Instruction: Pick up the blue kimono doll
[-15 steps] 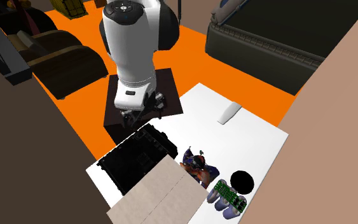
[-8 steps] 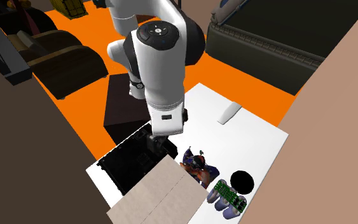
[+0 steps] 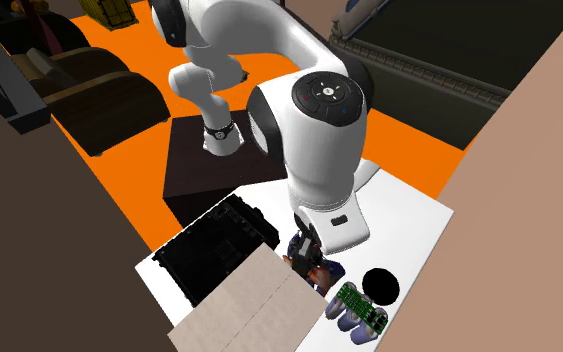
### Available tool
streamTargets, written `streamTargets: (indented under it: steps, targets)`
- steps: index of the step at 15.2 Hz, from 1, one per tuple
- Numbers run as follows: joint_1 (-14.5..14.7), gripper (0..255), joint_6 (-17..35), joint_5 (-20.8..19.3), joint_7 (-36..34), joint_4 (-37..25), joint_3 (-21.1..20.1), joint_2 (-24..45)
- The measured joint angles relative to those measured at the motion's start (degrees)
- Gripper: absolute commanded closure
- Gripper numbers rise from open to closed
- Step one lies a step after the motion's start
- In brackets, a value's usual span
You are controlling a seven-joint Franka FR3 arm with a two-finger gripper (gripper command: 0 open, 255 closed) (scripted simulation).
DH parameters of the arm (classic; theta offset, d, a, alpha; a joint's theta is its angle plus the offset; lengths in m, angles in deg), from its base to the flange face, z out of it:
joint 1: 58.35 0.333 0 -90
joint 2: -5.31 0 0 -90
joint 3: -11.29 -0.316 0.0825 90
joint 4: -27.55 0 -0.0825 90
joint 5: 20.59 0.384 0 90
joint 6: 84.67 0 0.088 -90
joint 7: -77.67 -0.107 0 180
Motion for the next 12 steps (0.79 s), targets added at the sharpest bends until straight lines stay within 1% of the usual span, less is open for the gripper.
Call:
streamTargets:
  steps: [3,9,10,12]
  targets:
    - [0.37,0,1.45,0.06,0.84,0.07,-0.48,1.31]
    - [0.31,0,5.15,0.11,1.22,3.34,-0.51,1.75]
    - [0.32,255,5.21,0.11,1.21,3.28,-0.51,1.86]
    - [0.34,255,5.23,0.11,1.21,3.17,-0.52,1.94]
